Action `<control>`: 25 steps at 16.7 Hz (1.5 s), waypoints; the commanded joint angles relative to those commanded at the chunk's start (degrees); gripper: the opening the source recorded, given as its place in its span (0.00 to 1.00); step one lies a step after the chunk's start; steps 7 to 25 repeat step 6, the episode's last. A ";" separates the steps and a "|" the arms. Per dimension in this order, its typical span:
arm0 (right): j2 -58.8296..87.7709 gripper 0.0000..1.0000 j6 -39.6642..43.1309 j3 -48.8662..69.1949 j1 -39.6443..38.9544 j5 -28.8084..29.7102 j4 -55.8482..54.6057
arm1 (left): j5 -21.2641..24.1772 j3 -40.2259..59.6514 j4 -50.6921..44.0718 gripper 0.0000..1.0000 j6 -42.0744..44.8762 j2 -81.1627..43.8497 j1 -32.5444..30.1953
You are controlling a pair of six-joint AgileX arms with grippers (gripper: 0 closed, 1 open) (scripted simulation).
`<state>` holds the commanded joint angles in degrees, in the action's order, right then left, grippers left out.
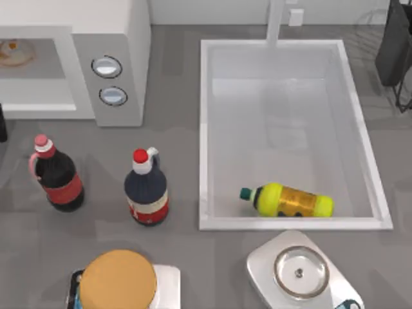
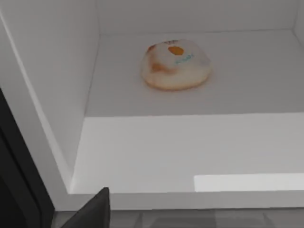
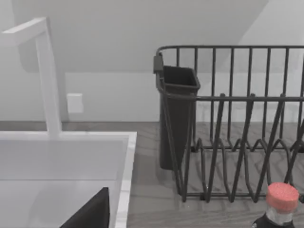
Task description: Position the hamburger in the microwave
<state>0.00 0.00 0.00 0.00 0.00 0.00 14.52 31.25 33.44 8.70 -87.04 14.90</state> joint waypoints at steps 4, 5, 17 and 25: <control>0.00 1.00 0.00 0.00 0.00 0.00 0.00 | 1.32 0.16 -7.25 1.00 -1.88 5.01 1.81; 0.00 1.00 0.00 0.00 0.00 0.00 0.00 | 1.40 0.25 -7.77 1.00 -2.07 5.47 2.08; 0.00 1.00 0.00 0.00 0.00 0.00 0.00 | 1.40 0.26 -7.80 1.00 -2.08 5.50 2.09; 0.00 1.00 0.00 0.00 0.00 0.00 0.00 | 1.40 0.26 -7.80 1.00 -2.08 5.50 2.09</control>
